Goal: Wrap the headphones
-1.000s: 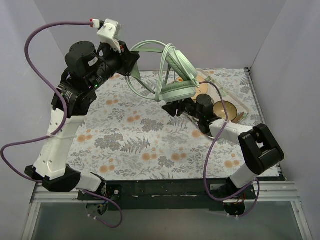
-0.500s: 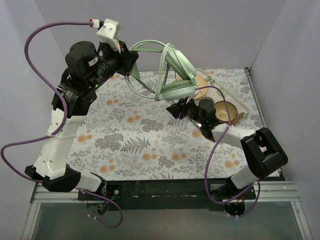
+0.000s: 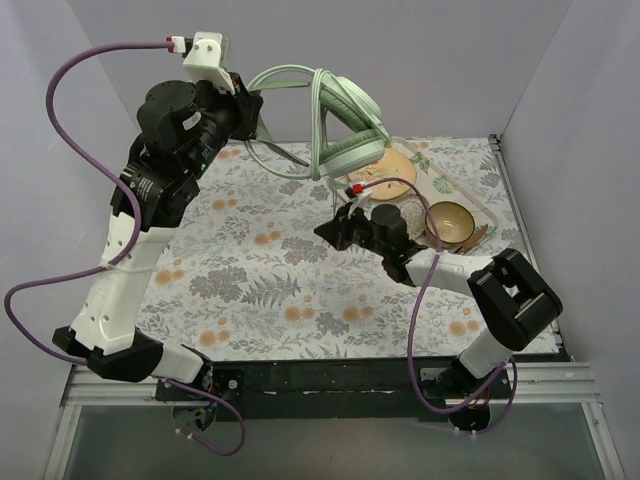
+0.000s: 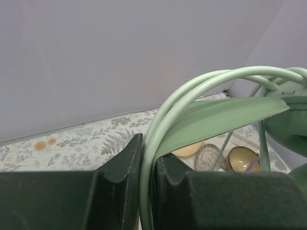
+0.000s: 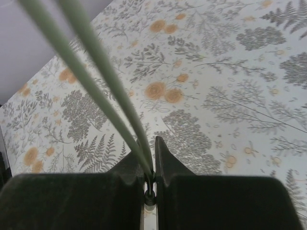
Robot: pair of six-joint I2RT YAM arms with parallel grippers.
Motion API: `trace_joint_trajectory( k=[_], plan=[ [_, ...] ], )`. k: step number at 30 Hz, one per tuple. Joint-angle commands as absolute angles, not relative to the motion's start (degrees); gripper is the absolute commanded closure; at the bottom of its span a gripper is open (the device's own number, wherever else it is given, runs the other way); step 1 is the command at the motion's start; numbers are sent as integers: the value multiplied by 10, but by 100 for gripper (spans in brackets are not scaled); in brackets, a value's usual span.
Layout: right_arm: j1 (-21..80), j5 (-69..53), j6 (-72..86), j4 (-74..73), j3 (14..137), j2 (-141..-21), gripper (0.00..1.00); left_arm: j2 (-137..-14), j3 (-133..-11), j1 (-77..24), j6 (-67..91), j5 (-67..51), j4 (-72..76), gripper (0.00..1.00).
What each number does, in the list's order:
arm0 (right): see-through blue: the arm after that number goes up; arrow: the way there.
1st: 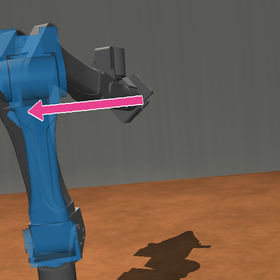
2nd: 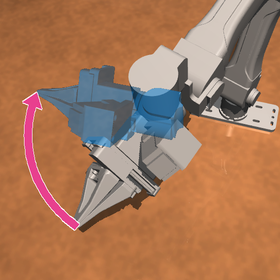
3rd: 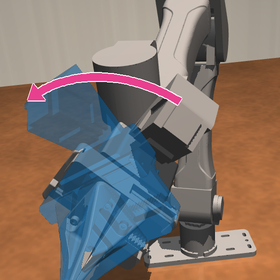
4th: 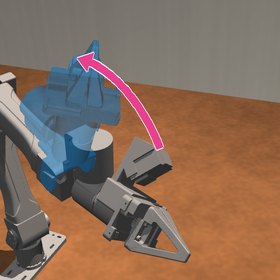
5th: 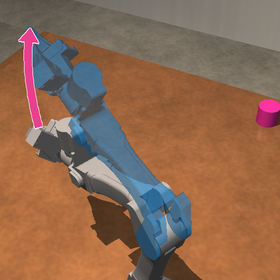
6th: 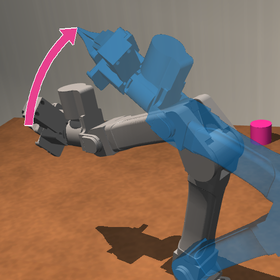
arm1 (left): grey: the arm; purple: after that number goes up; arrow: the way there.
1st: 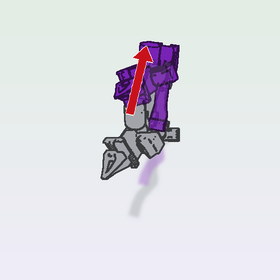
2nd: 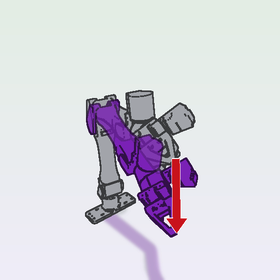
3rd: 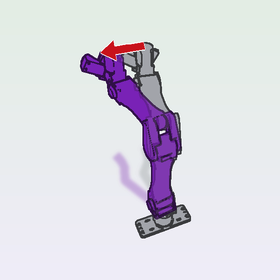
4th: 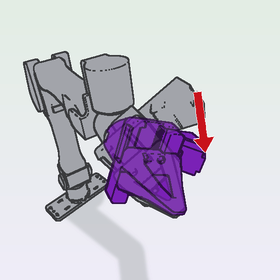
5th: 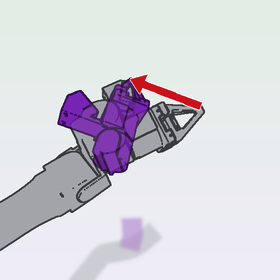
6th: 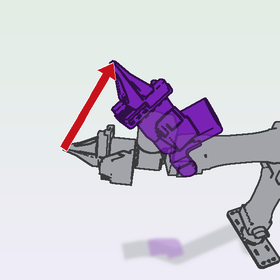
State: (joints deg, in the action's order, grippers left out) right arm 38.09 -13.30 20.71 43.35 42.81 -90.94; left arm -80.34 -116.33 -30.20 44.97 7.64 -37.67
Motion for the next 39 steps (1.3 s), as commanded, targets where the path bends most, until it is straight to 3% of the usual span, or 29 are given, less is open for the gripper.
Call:
trace_joint_trajectory(
  k=[1,12,17,25,33,39],
  plan=[
    [466,-69,157,308,493,-934,99,-818,-1151,-268,476,182,-251,100],
    [615,110,64,-19,621,-952,99,-856,-887,-169,271,278,50,100],
    [648,197,52,-179,691,-963,99,-871,-781,-170,201,238,105,100],
    [628,286,-28,-219,722,-883,99,-867,-669,-170,127,79,54,100],
    [561,356,-147,-243,854,-947,99,-847,-594,-195,74,-50,-49,100],
    [490,367,-217,-196,878,-962,99,-811,-580,-214,82,-122,-118,100]
  ],
)
